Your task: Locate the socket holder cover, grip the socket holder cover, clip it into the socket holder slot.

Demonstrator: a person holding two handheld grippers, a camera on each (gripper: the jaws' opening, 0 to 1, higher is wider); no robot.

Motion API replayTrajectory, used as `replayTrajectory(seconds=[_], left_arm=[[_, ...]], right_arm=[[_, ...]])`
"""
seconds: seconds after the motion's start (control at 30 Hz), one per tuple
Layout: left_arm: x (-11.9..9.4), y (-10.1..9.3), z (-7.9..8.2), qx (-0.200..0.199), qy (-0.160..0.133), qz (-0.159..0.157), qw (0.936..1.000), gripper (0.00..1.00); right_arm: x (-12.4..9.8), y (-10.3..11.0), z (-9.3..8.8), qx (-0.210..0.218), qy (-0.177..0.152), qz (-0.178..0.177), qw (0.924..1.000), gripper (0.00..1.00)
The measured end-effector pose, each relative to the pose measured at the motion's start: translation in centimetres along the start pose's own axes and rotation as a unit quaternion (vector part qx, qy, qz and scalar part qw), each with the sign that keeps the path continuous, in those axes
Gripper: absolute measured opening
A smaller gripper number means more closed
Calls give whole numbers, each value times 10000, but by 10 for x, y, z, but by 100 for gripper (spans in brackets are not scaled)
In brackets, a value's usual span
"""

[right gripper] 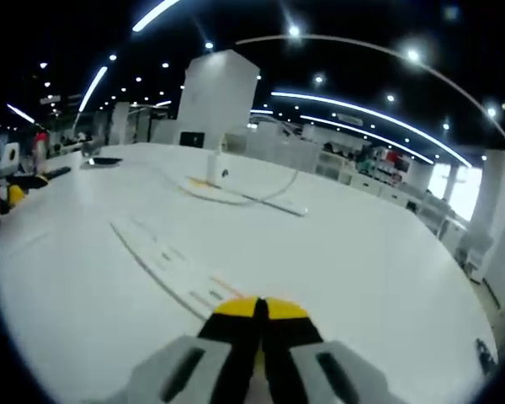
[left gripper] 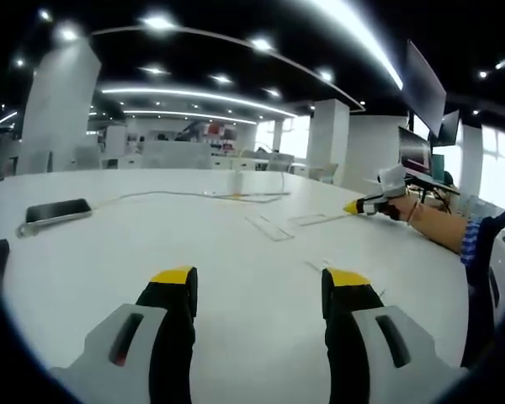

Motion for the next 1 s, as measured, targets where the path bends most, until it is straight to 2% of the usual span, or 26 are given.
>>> replayTrajectory(seconds=[1.0], left_arm=[[0,1,0,5,13,34,10000,60]], right_arm=[[-6,4,0,163,197,382,9989,4]])
Point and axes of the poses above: the point that each gripper's makers call its tool centre point, and the gripper's own axes: x roughly forward along the fingers, y roughly to its left, z roughly out of its top, the point moved 6 cm from there along -x, roughly backward along the fingers, and after that the axes turned 2 degrees about y, right-handed, at the moved point
